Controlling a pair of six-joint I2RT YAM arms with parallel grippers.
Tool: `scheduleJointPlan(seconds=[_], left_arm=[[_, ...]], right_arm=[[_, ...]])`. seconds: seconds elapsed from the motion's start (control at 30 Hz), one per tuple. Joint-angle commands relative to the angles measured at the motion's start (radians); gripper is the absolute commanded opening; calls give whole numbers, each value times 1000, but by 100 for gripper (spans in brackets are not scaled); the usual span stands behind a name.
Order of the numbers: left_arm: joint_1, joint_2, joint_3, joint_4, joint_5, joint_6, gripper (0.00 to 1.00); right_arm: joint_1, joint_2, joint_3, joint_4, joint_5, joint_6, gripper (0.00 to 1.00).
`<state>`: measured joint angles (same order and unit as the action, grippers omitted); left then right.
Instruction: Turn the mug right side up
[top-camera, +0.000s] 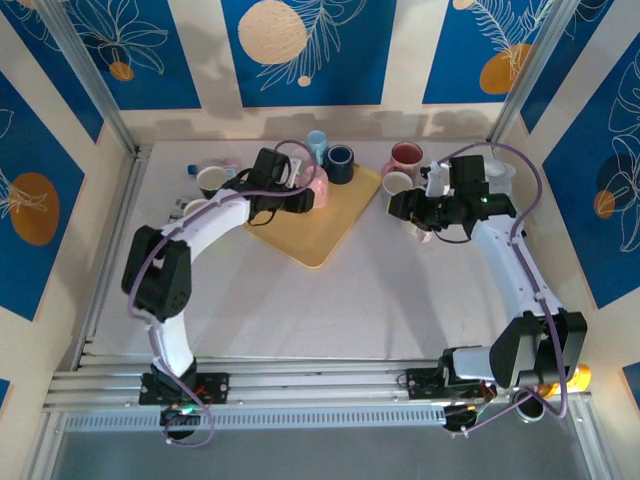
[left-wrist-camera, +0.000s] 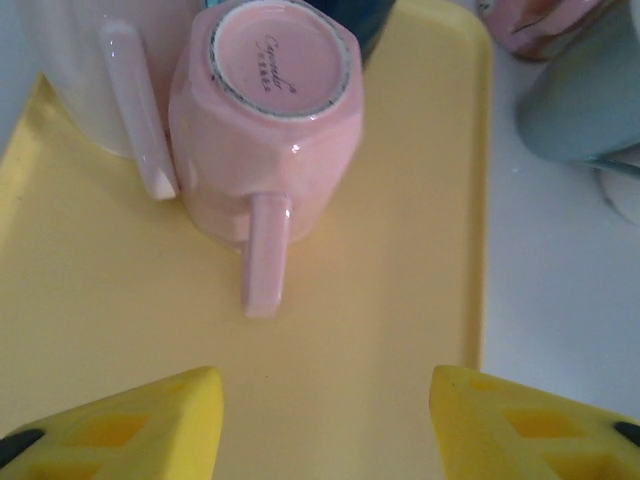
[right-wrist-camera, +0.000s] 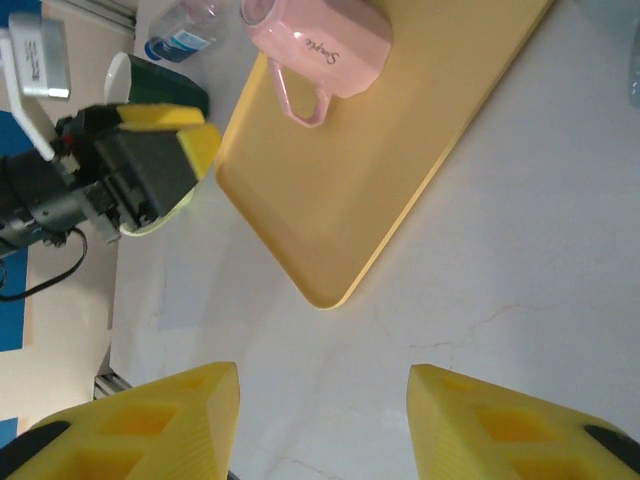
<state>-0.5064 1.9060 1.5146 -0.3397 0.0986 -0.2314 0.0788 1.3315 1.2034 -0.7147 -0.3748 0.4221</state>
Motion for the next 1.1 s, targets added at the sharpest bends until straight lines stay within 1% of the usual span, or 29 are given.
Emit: scheduleJointPlan(seconds=[0.0, 0.1, 0.17, 0.3, 0.53, 0.7, 1.0, 1.07], left_arm=[[-27, 80, 85, -101, -88, 39, 57], [-33, 144, 154, -128, -124, 45, 57], [-36, 177, 192, -150, -175, 36, 56], [-40, 207, 211, -122, -207, 7, 55], [-41, 270, 270, -108, -168, 8, 53], [-41, 305, 305, -119, -174, 10, 52], [-42, 332, 326, -124, -180, 24, 45], [-41, 335, 328, -124, -183, 27, 41]], right_arm=[[15, 24, 39, -30, -32, 16, 47], [19, 37, 51, -25, -27, 15, 47], [19, 42, 54, -17, -27, 18, 47], [21, 49, 61, -8, -30, 22, 47], [20, 63, 71, -1, -29, 31, 47], [18, 70, 76, -3, -16, 40, 47], [17, 65, 82, -2, -16, 44, 46], [17, 62, 86, -1, -17, 46, 46]])
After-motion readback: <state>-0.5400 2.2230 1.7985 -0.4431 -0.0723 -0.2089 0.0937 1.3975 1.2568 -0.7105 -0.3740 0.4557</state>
